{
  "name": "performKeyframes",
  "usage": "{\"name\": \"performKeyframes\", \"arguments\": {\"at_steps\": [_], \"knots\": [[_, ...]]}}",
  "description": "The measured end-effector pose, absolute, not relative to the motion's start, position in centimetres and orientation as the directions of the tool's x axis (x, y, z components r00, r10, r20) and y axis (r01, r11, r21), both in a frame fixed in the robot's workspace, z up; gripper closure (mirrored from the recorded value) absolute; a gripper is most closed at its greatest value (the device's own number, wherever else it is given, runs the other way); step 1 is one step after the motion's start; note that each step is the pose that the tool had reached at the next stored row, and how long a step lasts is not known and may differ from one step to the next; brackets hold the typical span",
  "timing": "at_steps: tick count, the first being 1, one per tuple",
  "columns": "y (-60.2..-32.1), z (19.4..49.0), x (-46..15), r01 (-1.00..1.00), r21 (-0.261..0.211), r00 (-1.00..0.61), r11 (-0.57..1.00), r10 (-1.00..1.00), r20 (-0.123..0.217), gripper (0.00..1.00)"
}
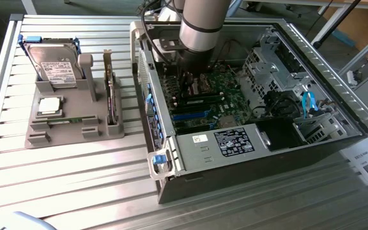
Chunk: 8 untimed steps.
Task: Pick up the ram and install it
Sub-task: 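Press down the ram until it locks into place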
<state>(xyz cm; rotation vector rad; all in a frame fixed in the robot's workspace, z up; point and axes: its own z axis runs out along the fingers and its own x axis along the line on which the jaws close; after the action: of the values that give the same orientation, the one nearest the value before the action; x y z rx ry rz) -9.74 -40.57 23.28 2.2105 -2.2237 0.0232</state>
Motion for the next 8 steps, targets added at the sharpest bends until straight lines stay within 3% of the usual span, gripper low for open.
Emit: {"name": "performKeyframes", "arguments": {"at_steps": [8], "knots": [[-40.56, 23.14, -9.74, -1.000, -0.006, -0.006, 0.006, -1.000, 0.015, 0.90]]}}
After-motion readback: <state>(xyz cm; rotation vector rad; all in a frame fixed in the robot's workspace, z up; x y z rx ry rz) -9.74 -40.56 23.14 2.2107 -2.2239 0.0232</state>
